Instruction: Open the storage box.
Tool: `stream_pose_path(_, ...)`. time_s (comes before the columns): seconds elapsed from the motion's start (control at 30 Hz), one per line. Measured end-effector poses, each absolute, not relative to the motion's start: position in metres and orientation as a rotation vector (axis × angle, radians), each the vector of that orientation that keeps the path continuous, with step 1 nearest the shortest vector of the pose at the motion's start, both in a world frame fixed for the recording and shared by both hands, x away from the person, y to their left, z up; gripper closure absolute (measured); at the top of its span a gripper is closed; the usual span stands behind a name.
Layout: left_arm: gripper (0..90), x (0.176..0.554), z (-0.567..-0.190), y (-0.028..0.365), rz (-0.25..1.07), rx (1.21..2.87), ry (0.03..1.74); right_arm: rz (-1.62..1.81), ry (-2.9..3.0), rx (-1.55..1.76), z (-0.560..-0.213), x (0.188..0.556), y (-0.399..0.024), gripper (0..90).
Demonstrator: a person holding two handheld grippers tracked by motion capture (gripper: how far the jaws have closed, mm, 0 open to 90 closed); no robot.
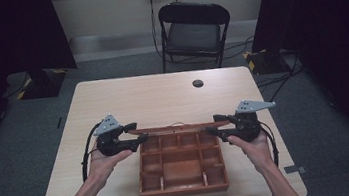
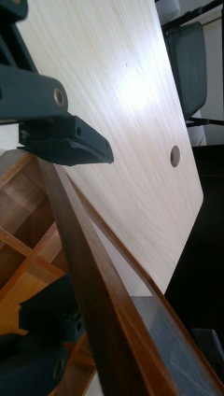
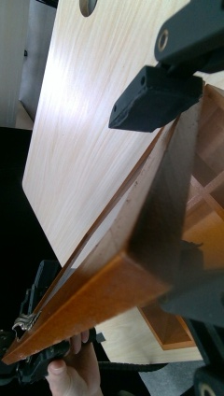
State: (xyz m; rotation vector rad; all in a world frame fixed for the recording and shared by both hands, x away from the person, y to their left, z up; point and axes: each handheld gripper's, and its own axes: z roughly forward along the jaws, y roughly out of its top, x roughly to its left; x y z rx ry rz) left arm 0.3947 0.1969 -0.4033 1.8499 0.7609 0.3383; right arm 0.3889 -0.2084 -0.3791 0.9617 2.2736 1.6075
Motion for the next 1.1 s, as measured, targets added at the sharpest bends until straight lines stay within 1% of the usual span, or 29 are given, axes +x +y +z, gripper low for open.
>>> stream_pose_path(0.17,36.7,0.400,-0.406,0.195,0.315,1.846,0.761,1.611,2.268,0.966,-0.378,0.392,-0.209,39.0)
stream_pose_path(0.4,46.8,0.406,-0.402,0.192,0.305,1.872,0.730,1.620,2.256,0.979,-0.378,0.397,-0.209,39.9)
stream_pose_path(0.47,47.8,0.407,-0.402,0.192,0.301,1.867,0.737,1.616,2.257,0.988,-0.379,0.399,-0.210,39.0)
stream_pose_path(0.57,48.6,0.409,-0.404,0.192,0.289,1.841,0.741,1.589,2.266,1.006,-0.382,0.402,-0.210,33.9)
stream_pose_path(0.67,49.3,0.411,-0.403,0.192,0.293,1.842,0.743,1.574,2.270,1.010,-0.385,0.405,-0.209,32.5)
stream_pose_path(0.93,50.1,0.414,-0.401,0.192,0.300,1.851,0.747,1.525,2.283,1.033,-0.396,0.418,-0.206,32.6)
stream_pose_path(1.1,51.6,0.417,-0.401,0.193,0.299,1.845,0.748,1.540,2.281,1.032,-0.402,0.423,-0.203,37.2)
